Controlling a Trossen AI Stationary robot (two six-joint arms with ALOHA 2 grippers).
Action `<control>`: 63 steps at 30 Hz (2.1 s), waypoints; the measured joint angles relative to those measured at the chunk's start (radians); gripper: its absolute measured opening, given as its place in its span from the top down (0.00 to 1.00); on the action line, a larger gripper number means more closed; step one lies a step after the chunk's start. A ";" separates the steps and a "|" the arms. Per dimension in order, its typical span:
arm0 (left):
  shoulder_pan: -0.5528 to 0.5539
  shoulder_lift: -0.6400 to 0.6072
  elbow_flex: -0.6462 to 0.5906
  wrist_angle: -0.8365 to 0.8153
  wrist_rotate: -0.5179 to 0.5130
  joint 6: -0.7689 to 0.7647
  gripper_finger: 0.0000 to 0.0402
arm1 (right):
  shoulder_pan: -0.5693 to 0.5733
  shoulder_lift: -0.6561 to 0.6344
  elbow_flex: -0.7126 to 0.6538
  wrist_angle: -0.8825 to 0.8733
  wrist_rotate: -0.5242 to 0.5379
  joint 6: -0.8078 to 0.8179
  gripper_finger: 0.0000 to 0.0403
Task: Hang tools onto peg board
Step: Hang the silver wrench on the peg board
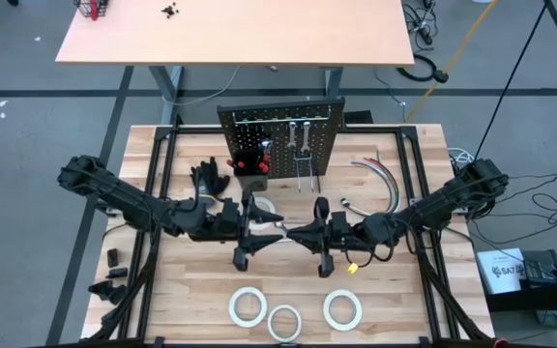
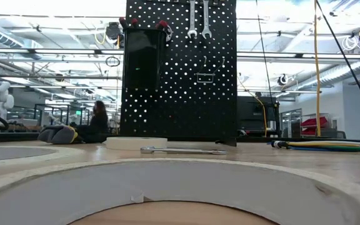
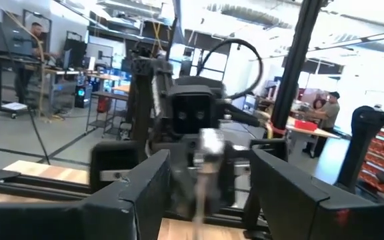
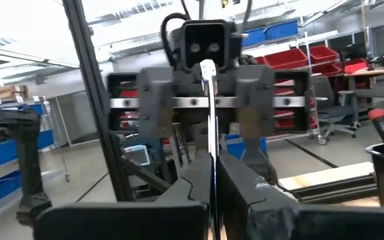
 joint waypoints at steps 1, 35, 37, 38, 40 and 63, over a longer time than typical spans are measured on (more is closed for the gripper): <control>0.000 0.000 0.000 0.000 0.007 0.000 0.48 | -0.004 0.000 0.000 0.000 0.000 0.000 0.99; 0.027 0.000 0.002 -0.057 0.011 0.060 0.97 | -0.044 -0.011 0.000 -0.069 -0.008 0.043 0.80; 0.027 -0.005 0.002 -0.076 0.010 0.054 0.97 | -0.054 -0.025 0.000 -0.132 -0.014 0.108 0.75; 0.028 -0.005 0.002 -0.085 0.009 0.053 0.97 | -0.060 -0.029 0.001 -0.159 -0.020 0.147 0.72; 0.034 -0.014 0.001 -0.124 0.014 0.045 0.97 | -0.072 -0.033 0.002 -0.213 -0.063 0.204 0.68; 0.078 -0.035 0.002 -0.279 0.088 -0.107 0.95 | -0.086 -0.029 0.000 -0.360 -0.168 0.229 0.97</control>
